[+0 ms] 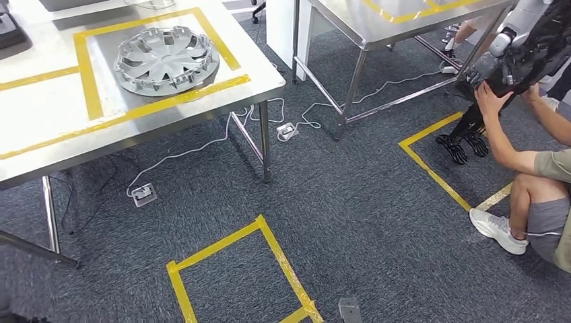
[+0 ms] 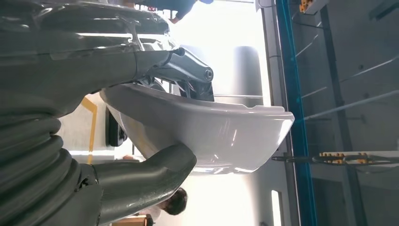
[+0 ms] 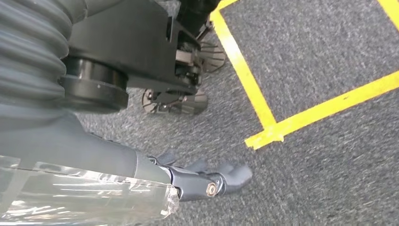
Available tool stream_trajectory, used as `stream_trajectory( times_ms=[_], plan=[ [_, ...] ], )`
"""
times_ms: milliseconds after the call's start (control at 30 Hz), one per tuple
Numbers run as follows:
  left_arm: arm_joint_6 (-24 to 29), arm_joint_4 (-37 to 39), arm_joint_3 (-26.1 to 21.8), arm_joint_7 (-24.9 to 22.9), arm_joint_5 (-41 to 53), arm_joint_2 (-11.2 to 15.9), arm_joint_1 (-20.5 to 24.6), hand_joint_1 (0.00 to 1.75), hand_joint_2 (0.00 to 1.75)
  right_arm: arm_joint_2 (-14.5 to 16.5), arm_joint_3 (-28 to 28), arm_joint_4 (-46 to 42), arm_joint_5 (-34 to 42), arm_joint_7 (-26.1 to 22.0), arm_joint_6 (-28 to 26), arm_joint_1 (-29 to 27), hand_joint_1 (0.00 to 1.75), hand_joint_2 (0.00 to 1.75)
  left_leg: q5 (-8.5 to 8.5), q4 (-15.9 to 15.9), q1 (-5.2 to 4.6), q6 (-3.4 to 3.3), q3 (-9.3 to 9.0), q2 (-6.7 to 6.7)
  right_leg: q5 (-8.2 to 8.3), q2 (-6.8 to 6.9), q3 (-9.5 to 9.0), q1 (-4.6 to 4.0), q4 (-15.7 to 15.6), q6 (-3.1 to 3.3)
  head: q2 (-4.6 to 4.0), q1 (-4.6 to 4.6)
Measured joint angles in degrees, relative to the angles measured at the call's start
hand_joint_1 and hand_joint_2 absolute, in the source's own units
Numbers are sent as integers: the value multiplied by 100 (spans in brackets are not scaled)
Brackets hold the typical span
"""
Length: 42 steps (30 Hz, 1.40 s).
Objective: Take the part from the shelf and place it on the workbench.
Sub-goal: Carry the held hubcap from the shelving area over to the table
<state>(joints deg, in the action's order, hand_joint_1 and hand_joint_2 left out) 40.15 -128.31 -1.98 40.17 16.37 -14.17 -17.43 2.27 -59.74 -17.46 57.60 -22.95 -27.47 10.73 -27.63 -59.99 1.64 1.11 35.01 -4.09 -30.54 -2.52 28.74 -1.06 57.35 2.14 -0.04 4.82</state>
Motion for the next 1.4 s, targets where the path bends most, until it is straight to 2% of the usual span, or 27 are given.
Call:
stream_trajectory(
  times_ms=[67, 133, 200, 233, 267, 333, 400, 433, 500, 567, 667, 700, 733, 767, 800, 833, 900, 933, 1000, 1067, 1100, 1167, 1200, 1267, 1300, 1367, 1400],
  plan=[
    [1, -12, -10, 1, -17, -2, -4, 175, 175, 9, 0, -4, -8, 0, 0, 22, 0, 175, -103, -81, -36, 44, 59, 169, 106, 87, -43, 23, -171, -1, 0, -18],
    [0, -20, -17, 1, -81, -1, -5, 175, 175, 25, 1, -9, -17, 2, 1, 29, 0, 175, -473, -575, -62, 62, 280, 392, 182, 189, -39, 32, -258, -7, 0, -93],
    [0, -19, -20, 0, -143, 0, -4, 175, 175, 29, 1, -10, -28, 6, -1, 7, 0, 175, -791, -1224, -58, 96, 531, 422, 197, 302, 10, 29, -238, -4, 0, -156],
    [0, -17, -24, -1, -157, 1, -6, 175, 175, 29, 0, -10, -39, 8, -2, -1, 0, 175, -803, -1355, -54, 114, 557, 424, 195, 357, 32, 30, -215, -7, 0, -176],
    [0, -17, -27, -1, -158, 1, -7, 175, 175, 29, 0, -10, -48, 9, -4, -2, 0, 175, -709, -1273, -50, 131, 474, 436, 189, 402, 50, 35, -187, -16, 0, -192],
    [1, -16, -33, -2, -152, 1, -6, 175, 175, 31, 0, -11, -63, 9, -7, 9, 0, 175, -410, -634, -41, 160, 66, 585, 150, 470, 81, 45, -94, -66, 0, -240],
    [0, -18, -35, -1, -144, -1, -8, 175, 175, 30, 0, -11, -68, 9, -7, 21, 0, 175, -279, -108, -47, 108, -233, 774, 84, 519, 125, 18, 38, -133, 0, -301],
    [0, -19, -38, -2, -142, -2, -11, 175, 175, 27, 1, -11, -69, 9, -8, 23, 0, 175, -295, -27, -57, 59, -266, 819, 63, 542, 142, 2, 81, -157, 0, -302],
    [0, -21, -45, -2, -137, -3, -20, 175, 175, 19, 1, -11, -69, 10, -8, 23, 0, 175, -276, -27, -66, -47, -239, 744, 52, 593, 157, -4, 109, -179, 0, -266],
    [-1, -23, -51, -2, -131, -10, -18, 175, 175, 11, 1, -13, -73, 10, -3, 21, 0, 175, -237, -18, -53, -112, -211, 646, -84, 516, 207, 23, 244, -234, 0, -243],
    [-2, -26, -56, -2, -125, -26, -16, 175, 175, 8, 1, -13, -85, 11, 7, 3, 0, 175, -187, -15, -47, -189, -153, 486, -644, 321, 549, 77, 1141, -322, 0, -178],
    [-2, -26, -60, -2, -124, -28, -16, 175, 175, 7, 2, -12, -86, 13, 8, -6, 0, 175, -174, -17, -53, -204, -134, 428, -778, 310, 678, 88, 1471, -328, 0, -154],
    [-2, -26, -63, -2, -123, -28, -17, 175, 175, 6, 2, -12, -87, 14, 9, -11, 0, 175, -161, -18, -61, -214, -121, 370, -813, 304, 746, 92, 1658, -321, 0, -130],
    [-2, -26, -68, -2, -122, -28, -18, 175, 175, 7, 2, -13, -88, 15, 10, -11, 0, 175, -150, -18, -71, -218, -113, 310, -733, 294, 727, 92, 1641, -296, 0, -106],
    [-2, -26, -73, -2, -121, -28, -18, 175, 175, 8, 2, -13, -91, 15, 10, -6, 0, 175, -139, -17, -82, -216, -112, 254, -551, 268, 612, 84, 1403, -253, 0, -88],
    [-2, -26, -78, -2, -121, -30, -18, 175, 175, 8, 2, -14, -95, 15, 11, 1, 0, 175, -127, -15, -93, -213, -113, 203, -324, 215, 440, 68, 1020, -189, 0, -74],
    [-2, -26, -89, -1, -119, -38, -17, 175, 175, -1, 2, -13, -102, 15, 10, 17, 0, 175, -95, -9, -95, -186, -101, 121, -39, 66, 153, 36, 342, -54, 0, -81],
    [-2, -26, -93, 0, -119, -42, -17, 175, 175, -6, 2, -12, -104, 15, 10, 20, 0, 175, -76, -7, -81, -162, -84, 89, 7, 15, 92, 16, 176, -8, 0, -81],
    [-2, -27, -102, 0, -117, -47, -19, 175, 175, -10, 2, -13, -104, 15, 10, 25, 0, 175, -21, 20, -47, -81, -46, 24, 24, 18, 68, -9, 70, 25, 0, -60],
    [-2, -30, -111, 1, -111, -50, -23, 175, 175, -2, 3, -14, -107, 15, 11, 44, 0, 175, -57, -12, -55, -24, 7, 121, 114, 92, 24, 14, -102, 20, 0, -46],
    [-2, -30, -114, 1, -108, -51, -22, 175, 175, 3, 4, -15, -110, 15, 12, 50, 0, 175, -166, -132, -66, -5, 72, 214, 167, 134, 7, 31, -190, 20, 0, -67],
    [-2, -27, -116, 1, -101, -51, -17, 175, 175, 15, 4, -15, -116, 17, 19, 33, 0, 175, -534, -671, -68, 25, 310, 384, 228, 214, 14, 44, -255, 16, 0, -138],
    [-2, -25, -117, 1, -98, -50, -17, 175, 175, 16, 4, -15, -116, 14, 23, 18, 0, 175, -695, -997, -58, 49, 441, 400, 235, 256, 34, 44, -243, 13, 0, -169],
    [-2, -20, -120, -1, -92, -50, -22, 175, 175, 21, 4, -14, -111, -3, 26, 1, 0, 175, -751, -1289, -38, 98, 515, 411, 234, 323, 77, 48, -196, -8, 0, -208],
    [-2, -19, -122, -1, -90, -50, -24, 175, 175, 26, 4, -14, -109, -14, 26, 3, 0, 175, -628, -1136, -26, 120, 396, 421, 224, 339, 100, 57, -157, -29, 0, -225],
    [-2, -15, -125, -3, -90, -50, -26, 175, 175, 36, 5, -13, -107, -22, 26, 12, 0, 175, -361, -486, -5, 153, -19, 460, 180, 351, 145, 75, -48, -98, 0, -265],
    [-2, -15, -126, -2, -90, -49, -28, 175, 175, 39, 5, -14, -103, -22, 26, 17, 0, 175, -295, -218, -3, 133, -177, 475, 149, 348, 174, 72, 23, -140, 0, -295]
  ],
)
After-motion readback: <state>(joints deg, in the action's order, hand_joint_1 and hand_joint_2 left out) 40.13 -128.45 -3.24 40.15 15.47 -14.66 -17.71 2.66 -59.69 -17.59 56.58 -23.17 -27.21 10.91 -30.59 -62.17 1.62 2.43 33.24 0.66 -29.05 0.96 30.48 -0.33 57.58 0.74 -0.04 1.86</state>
